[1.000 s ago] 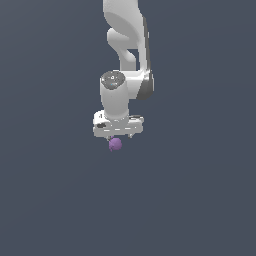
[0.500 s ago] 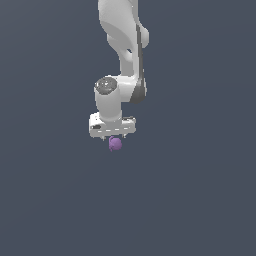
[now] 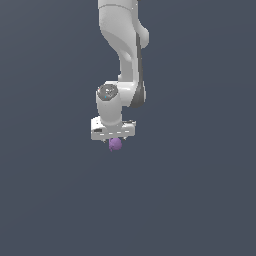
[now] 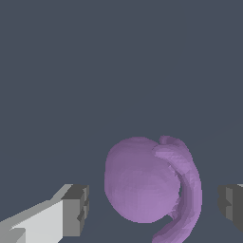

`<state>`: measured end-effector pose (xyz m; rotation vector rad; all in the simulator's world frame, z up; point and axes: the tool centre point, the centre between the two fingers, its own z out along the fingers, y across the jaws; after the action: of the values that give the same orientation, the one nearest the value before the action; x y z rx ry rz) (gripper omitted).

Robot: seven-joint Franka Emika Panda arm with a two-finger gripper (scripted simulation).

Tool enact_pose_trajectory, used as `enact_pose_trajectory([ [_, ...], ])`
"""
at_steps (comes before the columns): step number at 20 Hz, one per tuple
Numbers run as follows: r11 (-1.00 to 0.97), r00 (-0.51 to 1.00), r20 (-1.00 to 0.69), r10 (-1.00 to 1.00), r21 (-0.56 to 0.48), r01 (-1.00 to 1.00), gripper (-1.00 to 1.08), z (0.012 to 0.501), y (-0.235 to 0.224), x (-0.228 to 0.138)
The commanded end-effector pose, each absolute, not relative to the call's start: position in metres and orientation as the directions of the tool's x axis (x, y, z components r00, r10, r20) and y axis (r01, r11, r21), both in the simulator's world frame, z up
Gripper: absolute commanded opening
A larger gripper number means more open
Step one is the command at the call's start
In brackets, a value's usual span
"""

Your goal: Pick up the object and move it to a goal position.

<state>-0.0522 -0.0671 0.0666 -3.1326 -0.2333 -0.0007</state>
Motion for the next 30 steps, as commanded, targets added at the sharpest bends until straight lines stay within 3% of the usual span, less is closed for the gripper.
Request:
enact_pose_trajectory([
  [1,-0.989,0.989,0.000,0.149,0.000,0.149,1.00,0.054,-0.067,-0.053],
  [8,-0.989,0.989,0.000,0.150,0.000,0.150,1.00,0.040,-0.068,-0.052],
  [9,-0.989,0.989,0.000,0.150,0.000,0.150,-1.00,0.040,-0.068,-0.052],
  [22,-0.989,0.989,0.001,0.150,0.000,0.150,-1.00,0.043,-0.065,-0.051],
  [30,-0.989,0.989,0.001,0.150,0.000,0.150,-1.00,0.069,-0.040,-0.036],
])
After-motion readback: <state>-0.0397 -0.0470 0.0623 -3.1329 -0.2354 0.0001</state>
